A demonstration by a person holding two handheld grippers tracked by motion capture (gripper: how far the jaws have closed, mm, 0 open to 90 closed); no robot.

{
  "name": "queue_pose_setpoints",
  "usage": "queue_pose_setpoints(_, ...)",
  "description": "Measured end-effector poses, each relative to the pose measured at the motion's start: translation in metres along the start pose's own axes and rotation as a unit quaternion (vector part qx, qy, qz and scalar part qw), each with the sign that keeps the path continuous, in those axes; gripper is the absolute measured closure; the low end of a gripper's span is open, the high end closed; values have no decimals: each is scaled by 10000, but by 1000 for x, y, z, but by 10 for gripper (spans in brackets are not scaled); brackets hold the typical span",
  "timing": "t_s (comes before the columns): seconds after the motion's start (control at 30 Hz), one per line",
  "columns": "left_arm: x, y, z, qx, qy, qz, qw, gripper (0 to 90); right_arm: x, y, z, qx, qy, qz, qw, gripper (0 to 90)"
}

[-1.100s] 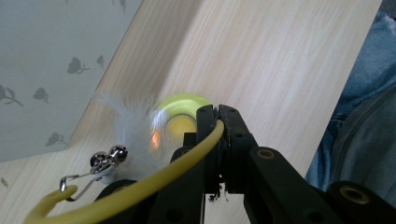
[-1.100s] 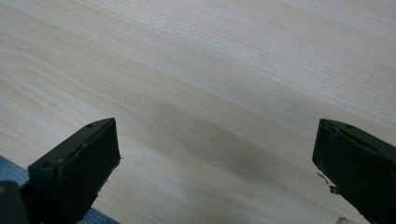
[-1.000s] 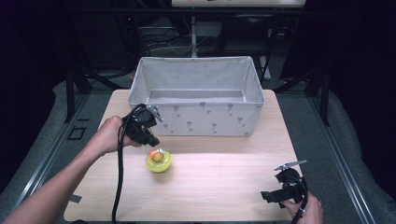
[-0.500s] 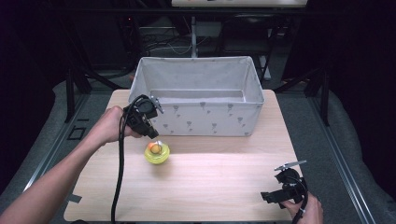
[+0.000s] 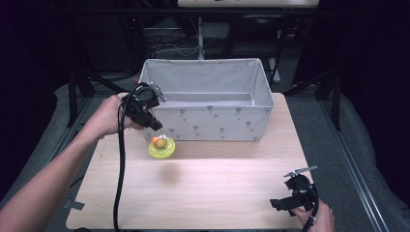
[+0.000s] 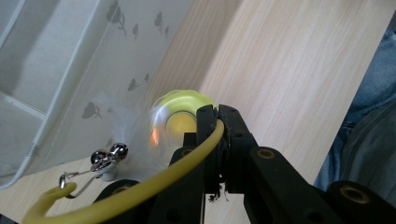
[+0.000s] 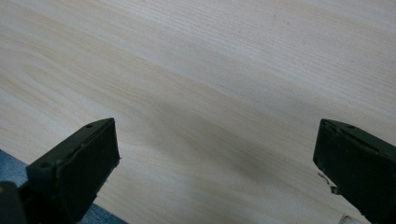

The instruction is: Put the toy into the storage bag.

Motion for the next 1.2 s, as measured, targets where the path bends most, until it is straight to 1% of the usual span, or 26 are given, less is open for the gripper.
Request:
queue_pose_setpoints(0.1,0,-3,5,-9,-5,10,10000,881,1,-1,-1,-19,-21,-3,10000,0)
queue_pose_setpoints(0.17,-1,-7,13,-19,-76,-27,10000,881,1,-1,0,-52,0,-4,10000,0)
queue_pose_setpoints(0.2,-1,-8,16,-44,-94,-38,9999,880,3,-2,0,-116,-71,-45,9999,0)
queue_pose_setpoints(0.23,-1,-8,16,-44,-94,-38,9999,880,3,-2,0,-116,-71,-45,9999,0)
queue_pose_setpoints(0.27,-1,-11,21,-69,-115,-71,9999,880,1,-1,1,-39,-22,16,10000,0)
queue_pose_setpoints(0.3,-1,-12,23,-111,-127,-70,9998,880,1,-1,0,-49,-22,12,10000,0)
queue_pose_setpoints(0.43,-1,-16,31,-169,-126,-83,9997,880,1,-2,-1,-56,-41,10,10000,0)
queue_pose_setpoints(0.47,-1,-18,35,-183,-150,-104,9997,880,2,-2,-2,-102,-72,-7,9999,0)
queue_pose_setpoints(0.5,-1,-18,35,-183,-150,-104,9997,880,2,-2,-2,-102,-72,-7,9999,0)
queue_pose_setpoints(0.53,-1,-20,37,-204,-141,-107,9996,880,2,-2,-1,-39,-23,20,10000,0)
queue_pose_setpoints(0.57,-1,-21,39,-228,-125,-108,9996,880,2,-2,-1,-46,-23,27,10000,0)
queue_pose_setpoints(0.6,0,-24,43,-220,-128,-108,9996,880,2,-2,0,-99,-11,-30,9999,0)
queue_pose_setpoints(0.63,0,-24,43,-220,-128,-108,9996,880,2,-2,0,-99,-11,-30,9999,0)
queue_pose_setpoints(0.67,1,-27,47,-249,-123,-99,9996,880,1,-1,1,-43,1,25,10000,0)
queue_pose_setpoints(0.7,1,-28,49,-271,-135,-104,9995,880,2,-2,1,-86,-50,-12,9999,0)
queue_pose_setpoints(0.73,1,-29,51,-272,-135,-106,9995,880,2,-2,1,-64,-40,6,10000,0)
queue_pose_setpoints(0.77,1,-30,53,-304,-136,-103,9994,880,3,-2,0,-125,-51,-10,9999,0)
queue_pose_setpoints(0.83,1,-31,55,-316,-130,-90,9994,880,2,-2,1,-86,5,31,10000,0)
queue_pose_setpoints(0.9,2,-34,58,-323,-156,-79,9993,880,1,-2,1,-78,13,38,10000,0)
queue_pose_setpoints(0.93,3,-35,60,-319,-165,-109,9993,880,2,-2,1,-107,-29,14,9999,0)
queue_pose_setpoints(0.97,3,-36,61,-319,-195,-83,9993,880,2,-2,1,-136,-28,0,9999,0)
queue_pose_setpoints(1.0,4,-38,62,-324,-192,-67,9993,880,1,-2,1,-102,26,23,9999,0)
queue_pose_setpoints(1.03,8,-41,63,-315,-189,-6,9993,880,1,-4,2,-172,89,26,9998,0)
queue_pose_setpoints(1.07,8,-41,63,-315,-189,-6,9993,880,2,-4,4,-187,27,26,9998,0)
queue_pose_setpoints(1.13,15,-44,66,-267,-214,62,9994,880,1,-4,4,-165,89,34,9998,0)
queue_pose_setpoints(1.2,17,-45,68,-253,-214,76,9994,880,2,-3,4,-154,77,24,9998,0)
Point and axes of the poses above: each handheld gripper's, and its own axes: z roughly backward along the jaws, y roughly out of its underside, x roughly to its left, the point moved 7 cm from there along -z, roughly forward along the jaws, and after that the axes turned 12 degrees about z, right-handed, at the moved point
